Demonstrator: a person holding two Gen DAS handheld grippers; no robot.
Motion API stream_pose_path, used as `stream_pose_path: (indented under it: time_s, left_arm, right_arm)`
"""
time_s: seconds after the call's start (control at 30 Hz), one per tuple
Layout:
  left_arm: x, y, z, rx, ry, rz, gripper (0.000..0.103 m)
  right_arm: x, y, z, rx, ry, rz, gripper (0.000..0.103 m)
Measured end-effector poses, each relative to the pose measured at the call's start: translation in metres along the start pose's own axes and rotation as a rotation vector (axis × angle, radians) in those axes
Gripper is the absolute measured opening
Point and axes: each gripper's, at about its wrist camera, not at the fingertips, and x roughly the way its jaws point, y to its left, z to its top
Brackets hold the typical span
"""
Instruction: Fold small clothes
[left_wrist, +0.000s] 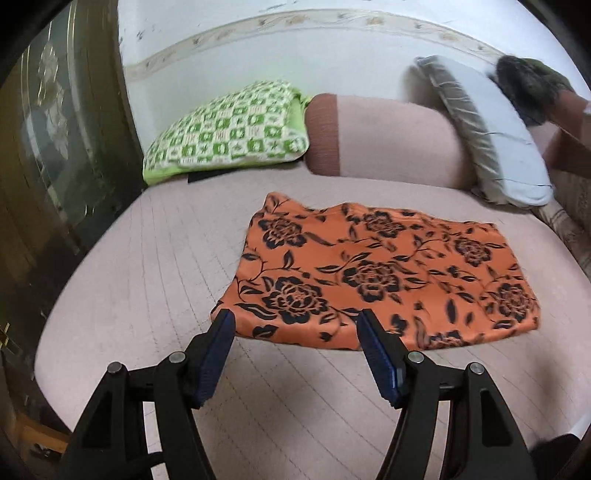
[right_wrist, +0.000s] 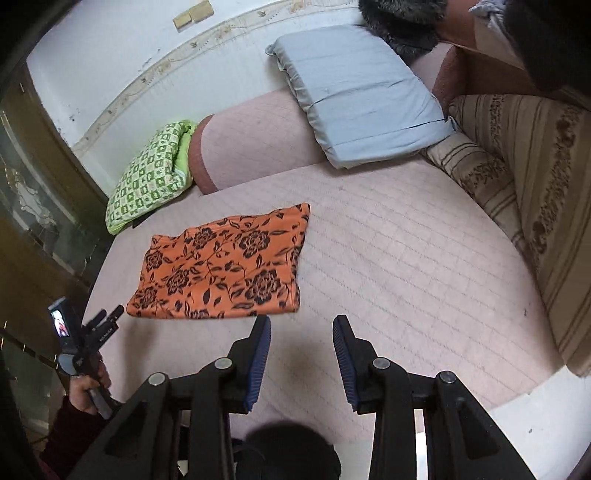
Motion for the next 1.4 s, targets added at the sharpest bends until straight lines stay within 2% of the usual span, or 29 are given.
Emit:
stream_pose_path:
  time_s: [0.33,0.47,0.57,0.7,0.9,1.0,1.1,1.2,1.33,1.4]
  left_arm:
    - [-0.051,-0.021,0.014,0.036,-0.073,-0.021,0.069]
    - [-0.055,-0.027,0.008,0.033,-0.049,-0.070,0.069]
    - [-0.048,-0.035,0.003,0.064,-0.015,-0.074,0.077]
    - [-0.031,-0.028,0.002,0.048,0.044,-0.087,0.077]
    - [0.018,0.013,0.005,-0.077,0.137,-0.047,0.080]
    - [0.056,0.037,0.001,-0.171,0.208,-0.037,0.080]
    - [0.091,0.055,-0.002,-0.231,0.267,0.024,0.080]
    - [0.116,0.069,-0.003,-0.297,0.288,0.055,0.080]
    - [0.145,0.085,-0.011,-0.395,0.321,0.102,0.080]
    - [0.158,0.088,-0.021,-0.412,0.338,0.114,0.080]
  right_arm:
    - [-0.022,-0.006,-0.030,0.062,-0.030,0.097,0.038]
    - [-0.015,-0.004,-0.036,0.068,-0.034,0.111,0.038]
    - [0.006,-0.007,-0.037,0.076,-0.012,0.073,0.038]
    - [0.042,-0.011,-0.036,0.119,0.047,0.103,0.038]
    - [0.106,0.003,-0.012,0.152,0.087,0.149,0.038]
    - [0.147,0.018,0.005,0.144,0.119,0.169,0.038]
    - [0.194,0.039,0.023,0.146,0.172,0.201,0.038]
    - [0.231,0.061,0.036,0.162,0.201,0.223,0.038]
    - [0.271,0.087,0.044,0.191,0.225,0.263,0.038]
    - [0.290,0.100,0.042,0.186,0.231,0.247,0.038]
